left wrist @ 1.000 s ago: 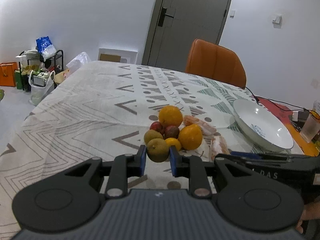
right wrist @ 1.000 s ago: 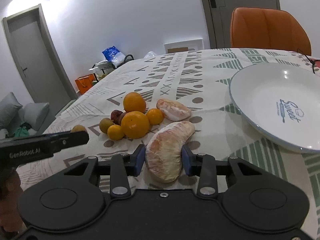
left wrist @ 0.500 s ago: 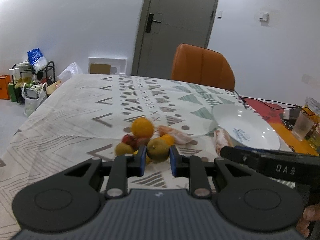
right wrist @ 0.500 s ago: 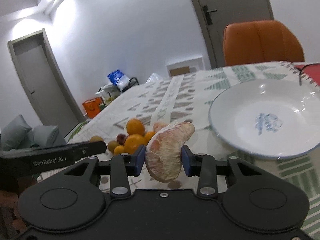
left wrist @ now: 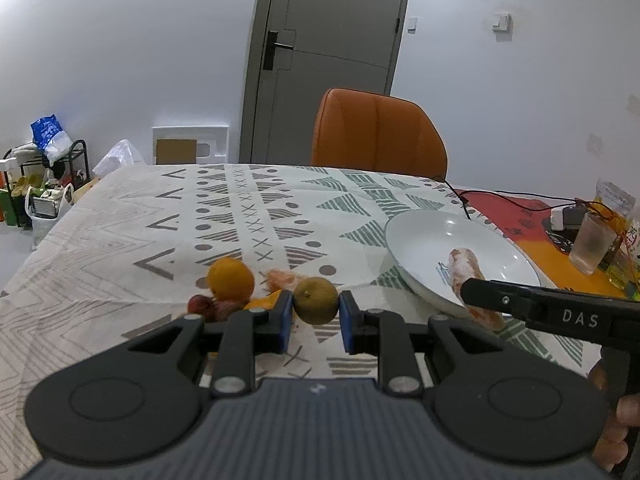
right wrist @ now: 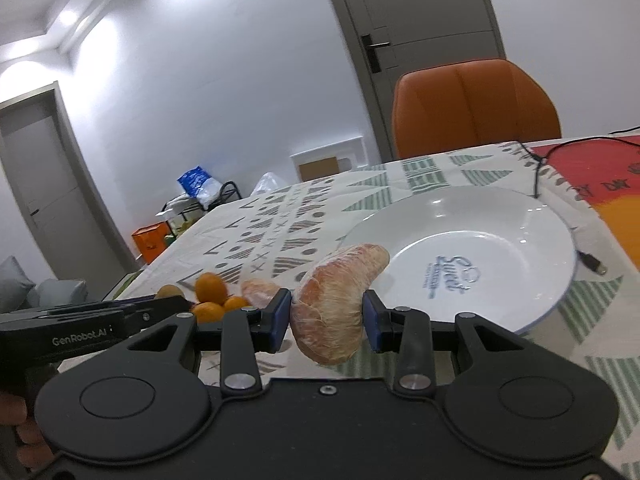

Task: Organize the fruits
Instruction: 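Carry the pomelo into the white plate with the right tool while the left carries its fruit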

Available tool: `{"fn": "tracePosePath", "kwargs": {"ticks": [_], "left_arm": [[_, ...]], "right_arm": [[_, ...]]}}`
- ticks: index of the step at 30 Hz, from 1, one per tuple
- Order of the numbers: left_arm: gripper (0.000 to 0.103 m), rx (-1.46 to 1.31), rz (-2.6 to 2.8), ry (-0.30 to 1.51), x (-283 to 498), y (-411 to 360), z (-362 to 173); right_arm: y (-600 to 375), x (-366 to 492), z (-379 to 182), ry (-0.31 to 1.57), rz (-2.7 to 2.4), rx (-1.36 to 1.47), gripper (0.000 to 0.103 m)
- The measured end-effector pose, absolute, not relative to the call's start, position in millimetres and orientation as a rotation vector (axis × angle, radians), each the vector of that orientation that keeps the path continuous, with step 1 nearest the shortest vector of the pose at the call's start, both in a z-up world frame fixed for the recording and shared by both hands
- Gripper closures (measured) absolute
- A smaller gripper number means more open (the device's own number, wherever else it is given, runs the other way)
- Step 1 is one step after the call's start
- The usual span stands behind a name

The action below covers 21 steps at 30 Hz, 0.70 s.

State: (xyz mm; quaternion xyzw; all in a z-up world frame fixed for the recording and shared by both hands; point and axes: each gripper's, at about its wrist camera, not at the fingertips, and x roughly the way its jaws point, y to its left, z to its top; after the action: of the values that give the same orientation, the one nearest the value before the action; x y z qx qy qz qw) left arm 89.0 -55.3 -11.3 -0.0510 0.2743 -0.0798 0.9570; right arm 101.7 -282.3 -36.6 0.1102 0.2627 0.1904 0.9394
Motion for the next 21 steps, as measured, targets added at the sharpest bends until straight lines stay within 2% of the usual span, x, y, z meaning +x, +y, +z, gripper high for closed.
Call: {"fn": "tracePosePath", "kwargs": {"ticks": [21], "left_arm": [[0.080, -0.038, -0.211, 0.563, 124, -108, -12]], "right_arm": [[-339, 128, -50, 0.535, 0.244, 0.261, 0.066]]}}
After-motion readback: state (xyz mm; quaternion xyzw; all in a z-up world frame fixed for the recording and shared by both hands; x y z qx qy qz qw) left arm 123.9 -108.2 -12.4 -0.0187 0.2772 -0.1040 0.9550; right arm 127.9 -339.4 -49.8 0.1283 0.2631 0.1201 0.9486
